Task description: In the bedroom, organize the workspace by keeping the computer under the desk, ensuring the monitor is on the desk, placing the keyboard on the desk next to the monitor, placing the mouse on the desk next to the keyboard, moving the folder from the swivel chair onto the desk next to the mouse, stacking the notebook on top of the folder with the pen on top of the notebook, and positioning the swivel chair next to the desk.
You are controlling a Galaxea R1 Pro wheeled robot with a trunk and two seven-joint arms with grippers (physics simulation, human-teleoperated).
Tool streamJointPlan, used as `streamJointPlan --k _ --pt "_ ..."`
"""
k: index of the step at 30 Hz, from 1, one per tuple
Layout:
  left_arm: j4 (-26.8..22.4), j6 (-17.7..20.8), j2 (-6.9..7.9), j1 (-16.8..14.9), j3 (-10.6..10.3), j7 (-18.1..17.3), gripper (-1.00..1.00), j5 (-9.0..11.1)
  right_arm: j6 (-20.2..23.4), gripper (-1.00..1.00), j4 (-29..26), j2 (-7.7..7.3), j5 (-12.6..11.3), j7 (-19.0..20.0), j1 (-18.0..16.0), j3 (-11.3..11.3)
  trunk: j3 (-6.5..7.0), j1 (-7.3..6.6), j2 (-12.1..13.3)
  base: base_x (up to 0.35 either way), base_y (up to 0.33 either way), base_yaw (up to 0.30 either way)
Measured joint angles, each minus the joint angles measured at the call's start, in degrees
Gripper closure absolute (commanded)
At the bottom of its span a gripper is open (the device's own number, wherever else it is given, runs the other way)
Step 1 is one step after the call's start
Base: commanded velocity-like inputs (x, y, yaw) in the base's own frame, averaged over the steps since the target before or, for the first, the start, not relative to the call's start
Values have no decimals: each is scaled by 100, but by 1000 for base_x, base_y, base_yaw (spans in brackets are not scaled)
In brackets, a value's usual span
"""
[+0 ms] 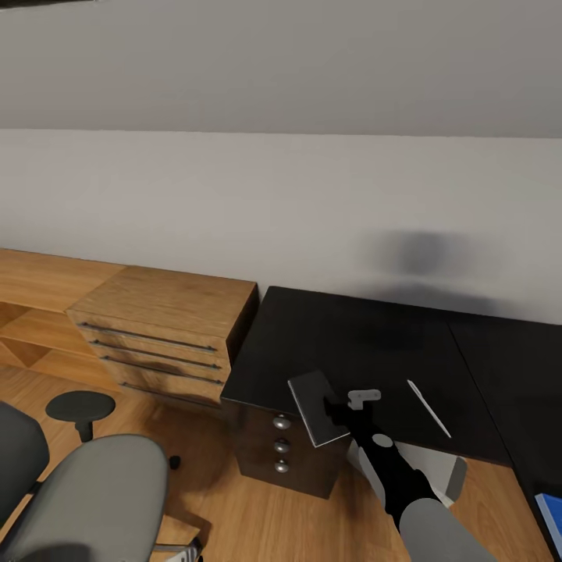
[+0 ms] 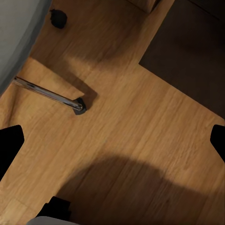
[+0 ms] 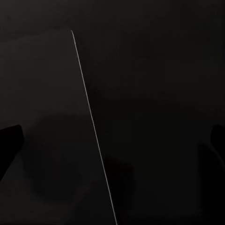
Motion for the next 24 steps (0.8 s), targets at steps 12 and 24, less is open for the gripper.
streamJointPlan --k 12,24 --pt "0 -2 0 0 -3 1 -100 1 -3 -100 2 4 0 -17 0 -1 0 -1 0 -3 0 0" --pt "0 -9 -16 0 -16 2 -100 -2 -22 -100 84 -10 -14 -32 0 -27 71 -88 159 0 0 0"
